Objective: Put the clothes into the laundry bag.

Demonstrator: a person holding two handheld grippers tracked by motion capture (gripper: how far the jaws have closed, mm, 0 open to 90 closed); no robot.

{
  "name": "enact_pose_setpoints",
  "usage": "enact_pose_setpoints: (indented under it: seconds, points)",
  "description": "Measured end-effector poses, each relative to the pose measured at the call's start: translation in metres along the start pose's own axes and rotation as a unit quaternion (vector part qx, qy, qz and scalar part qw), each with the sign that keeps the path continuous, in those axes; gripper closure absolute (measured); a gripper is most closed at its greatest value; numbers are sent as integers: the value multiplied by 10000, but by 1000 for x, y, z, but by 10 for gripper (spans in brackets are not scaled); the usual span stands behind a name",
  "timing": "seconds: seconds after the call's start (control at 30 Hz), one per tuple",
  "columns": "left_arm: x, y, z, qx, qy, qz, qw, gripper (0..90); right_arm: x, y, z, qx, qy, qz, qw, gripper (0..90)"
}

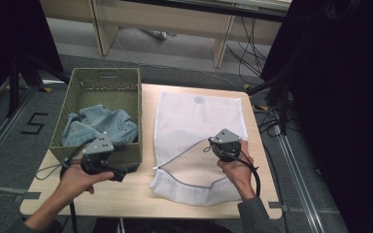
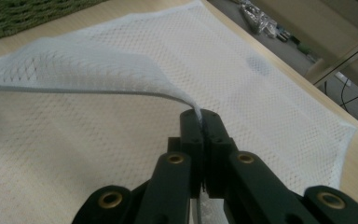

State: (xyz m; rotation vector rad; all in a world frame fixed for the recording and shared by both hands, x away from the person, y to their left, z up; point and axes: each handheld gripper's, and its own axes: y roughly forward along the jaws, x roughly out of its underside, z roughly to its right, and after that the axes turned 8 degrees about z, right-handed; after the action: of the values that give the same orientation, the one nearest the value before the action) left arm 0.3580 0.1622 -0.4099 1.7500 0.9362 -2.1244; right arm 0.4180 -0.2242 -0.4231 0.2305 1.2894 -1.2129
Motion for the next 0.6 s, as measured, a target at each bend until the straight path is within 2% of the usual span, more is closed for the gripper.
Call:
enact_pose_setpoints:
  seconds: [0.03, 0.07, 0.1, 0.13, 0.17, 0.2, 0.23, 0.27, 0.3, 0.33, 0.37, 0.4, 0.43, 0.47, 0.5, 0.53, 0.57, 0.6]
  points:
    - [-4, -4, -7, -136, 33, -44, 9999, 175, -1, 0, 1, 31, -4, 54, 10000, 899]
    - [-13, -12, -22, -486, 72, -41, 9988, 176, -2, -1, 2, 30, 29, 49, 10000, 899]
    - [-18, -16, -30, -570, 38, -51, 9984, 176, -3, -1, 2, -26, 12, 67, 10000, 899]
    - [-18, -16, -30, -570, 38, -51, 9984, 174, -3, -1, 2, -26, 12, 67, 10000, 899]
    - [-28, -23, -45, -707, -16, -135, 9974, 168, -4, -3, 3, 27, 85, 89, 9999, 899]
    - [-32, -25, -54, -719, 6, -259, 9971, 155, -4, -3, 3, 35, 50, 131, 9999, 899]
    - [-32, -25, -54, -719, 6, -259, 9971, 152, -4, -3, 3, 24, 75, 150, 9999, 898]
    - [-35, -26, -62, -795, 39, -395, 9960, 155, -5, -4, 4, -11, 76, 111, 9999, 899]
    - [-37, -26, -82, -944, 166, -724, 9928, 155, -5, -4, 3, -74, 131, 67, 9999, 898]
    - [-37, -26, -82, -944, 166, -724, 9928, 151, -5, -4, 3, -74, 131, 67, 9999, 898]
    - [-38, -25, -92, -1008, 171, -893, 9908, 151, -5, -4, 4, -10, 53, 110, 9999, 898]
    - [-37, -21, -109, -1038, 115, -1157, 9878, 147, -5, -4, 4, -9, 70, 132, 9999, 899]
    - [-37, -21, -109, -1038, 115, -1157, 9878, 147, -5, -5, 5, -9, 67, 119, 9999, 898]
    - [-37, -18, -117, -969, 94, -1287, 9869, 147, -5, -5, 5, -9, 67, 119, 9999, 898]
    - [-35, -15, -122, -990, -25, -1312, 9864, 148, -6, -5, 4, -22, 88, 132, 9999, 898]
    - [-33, -8, -130, -937, -183, -1500, 9841, 148, -6, -4, 4, 21, 115, 174, 9998, 898]
    - [-33, -6, -133, -849, -172, -1655, 9824, 148, -6, -4, 4, 25, 110, 182, 9998, 898]
    - [-33, -6, -133, -849, -172, -1655, 9824, 151, -6, -4, 4, 25, 110, 182, 9998, 898]
